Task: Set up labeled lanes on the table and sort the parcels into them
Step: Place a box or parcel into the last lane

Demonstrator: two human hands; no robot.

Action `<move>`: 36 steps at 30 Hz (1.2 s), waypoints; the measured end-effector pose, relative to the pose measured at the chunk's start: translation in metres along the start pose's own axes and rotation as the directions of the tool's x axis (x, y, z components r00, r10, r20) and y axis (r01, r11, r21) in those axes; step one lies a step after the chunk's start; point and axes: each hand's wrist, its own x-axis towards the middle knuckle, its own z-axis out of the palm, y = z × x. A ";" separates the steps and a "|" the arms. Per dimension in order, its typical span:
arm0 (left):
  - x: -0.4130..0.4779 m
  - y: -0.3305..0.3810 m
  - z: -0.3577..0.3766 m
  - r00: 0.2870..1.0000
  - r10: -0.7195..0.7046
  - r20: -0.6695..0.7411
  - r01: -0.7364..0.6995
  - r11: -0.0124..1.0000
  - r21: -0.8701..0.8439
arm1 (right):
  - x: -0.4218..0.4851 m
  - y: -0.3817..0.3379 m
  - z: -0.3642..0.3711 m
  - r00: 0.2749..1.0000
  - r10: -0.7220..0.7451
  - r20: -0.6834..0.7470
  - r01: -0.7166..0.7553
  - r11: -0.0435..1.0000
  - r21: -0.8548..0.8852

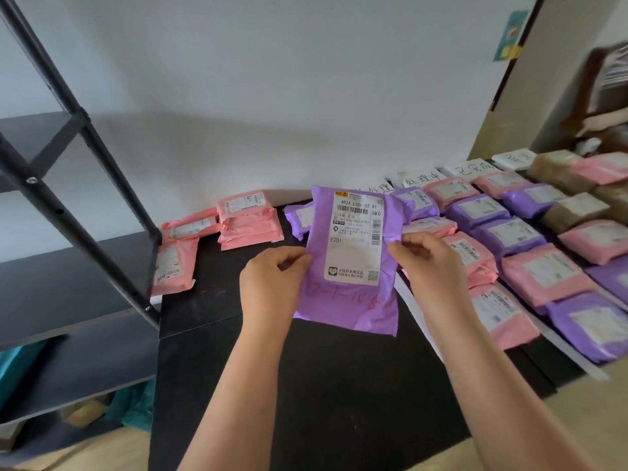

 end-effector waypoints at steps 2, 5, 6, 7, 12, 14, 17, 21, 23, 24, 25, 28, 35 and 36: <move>0.001 -0.001 0.011 0.998 0.008 0.066 -0.008 1.000 -0.002 | -0.003 0.005 -0.009 0.999 0.034 -0.036 -0.036 0.999 -0.034; 0.000 -0.002 0.032 0.984 0.012 0.176 -0.014 1.000 0.010 | -0.009 0.017 -0.025 0.987 0.102 -0.125 -0.110 0.992 -0.062; -0.001 -0.003 0.040 0.977 0.016 0.211 -0.019 1.000 0.012 | -0.011 0.023 -0.031 0.980 0.127 -0.154 -0.139 0.988 -0.070; -0.003 -0.004 0.047 0.970 0.023 0.243 -0.025 1.000 0.009 | -0.014 0.029 -0.036 0.971 0.155 -0.183 -0.170 0.983 -0.074; -0.019 0.001 0.086 0.927 0.049 0.372 -0.064 0.998 0.028 | -0.033 0.058 -0.068 0.921 0.255 -0.295 -0.273 0.962 -0.020; -0.030 0.008 0.104 0.907 0.052 0.419 -0.078 0.996 0.045 | -0.040 0.071 -0.087 0.906 0.269 -0.325 -0.296 0.955 -0.034; -0.052 0.024 0.134 0.869 0.072 0.489 -0.118 0.991 0.065 | -0.047 0.093 -0.126 0.875 0.315 -0.368 -0.347 0.938 -0.021; -0.082 0.051 0.180 0.838 0.103 0.535 -0.169 0.983 0.077 | -0.054 0.114 -0.184 0.859 0.351 -0.374 -0.351 0.934 0.071; -0.100 0.064 0.209 0.836 0.120 0.535 -0.178 0.982 0.057 | -0.053 0.123 -0.218 0.855 0.349 -0.384 -0.336 0.936 0.102; -0.111 0.072 0.224 0.837 0.127 0.533 -0.174 0.984 0.039 | -0.052 0.129 -0.238 0.852 0.350 -0.390 -0.334 0.936 0.109; -0.123 0.079 0.238 0.834 0.135 0.534 -0.173 0.985 0.022 | -0.052 0.135 -0.257 0.849 0.349 -0.397 -0.334 0.936 0.108; -0.161 0.101 0.286 0.805 0.178 0.565 -0.219 0.976 0.003 | -0.052 0.157 -0.318 0.837 0.356 -0.415 -0.355 0.931 0.083; -0.225 0.131 0.380 0.836 0.158 0.525 -0.209 0.977 0.039 | -0.042 0.206 -0.422 0.813 0.396 -0.427 -0.392 0.914 0.100; -0.230 0.134 0.390 0.827 0.167 0.537 -0.224 0.974 0.042 | -0.038 0.212 -0.432 0.810 0.400 -0.428 -0.396 0.912 0.103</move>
